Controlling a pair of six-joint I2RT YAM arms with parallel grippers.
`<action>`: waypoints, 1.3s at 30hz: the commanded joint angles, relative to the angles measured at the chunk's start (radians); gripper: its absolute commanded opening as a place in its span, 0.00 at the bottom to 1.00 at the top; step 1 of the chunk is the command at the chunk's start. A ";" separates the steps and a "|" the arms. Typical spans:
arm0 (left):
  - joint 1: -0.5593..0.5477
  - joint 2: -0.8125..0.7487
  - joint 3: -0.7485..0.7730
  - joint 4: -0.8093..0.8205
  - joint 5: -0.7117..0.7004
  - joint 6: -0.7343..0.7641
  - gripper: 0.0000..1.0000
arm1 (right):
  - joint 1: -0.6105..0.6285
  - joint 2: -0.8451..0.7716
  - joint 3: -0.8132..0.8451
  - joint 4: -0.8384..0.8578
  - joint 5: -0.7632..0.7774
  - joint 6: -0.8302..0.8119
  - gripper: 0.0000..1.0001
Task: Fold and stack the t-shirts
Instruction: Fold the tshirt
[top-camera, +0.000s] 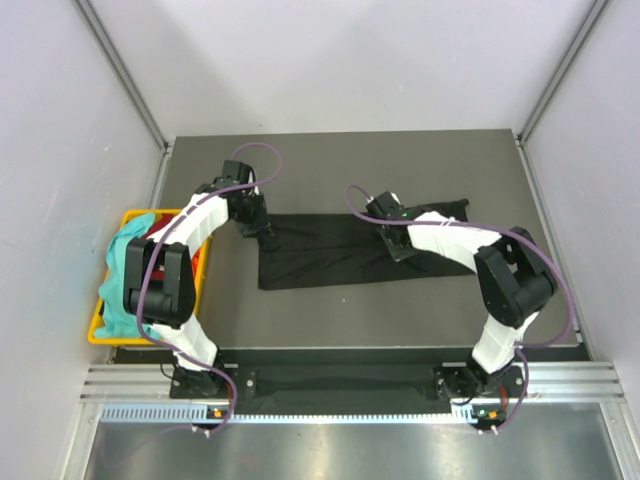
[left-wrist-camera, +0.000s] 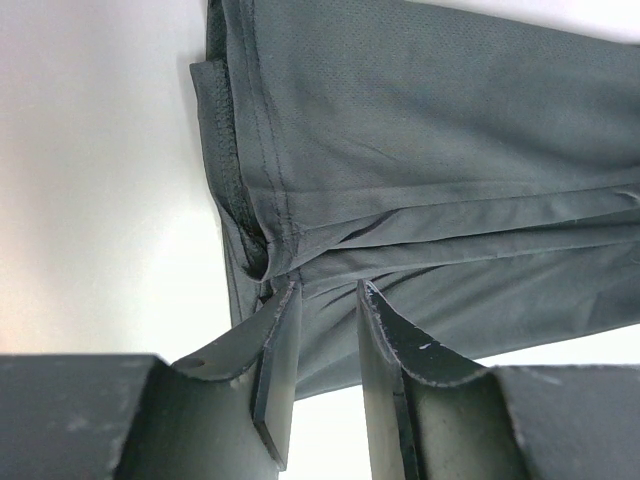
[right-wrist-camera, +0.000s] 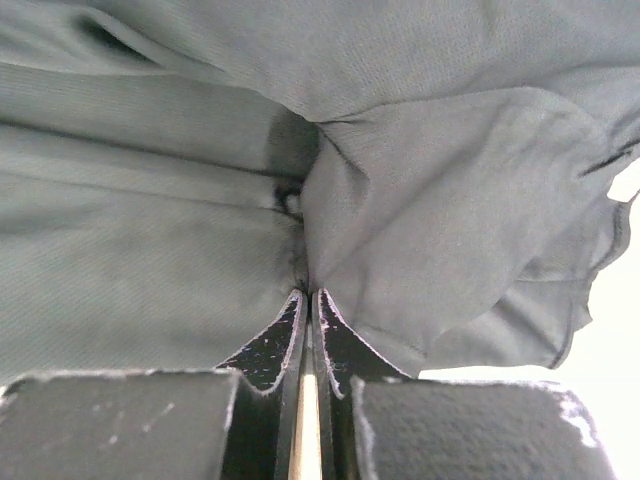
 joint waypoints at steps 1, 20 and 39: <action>0.003 -0.012 0.006 0.029 -0.007 0.005 0.34 | -0.022 -0.095 0.021 0.019 -0.096 0.012 0.00; 0.003 -0.006 0.010 0.036 0.013 0.005 0.35 | -0.102 -0.154 -0.030 0.039 -0.358 0.047 0.32; 0.003 0.221 0.213 0.045 -0.009 -0.023 0.35 | -0.677 -0.124 0.027 0.236 -0.476 0.315 0.37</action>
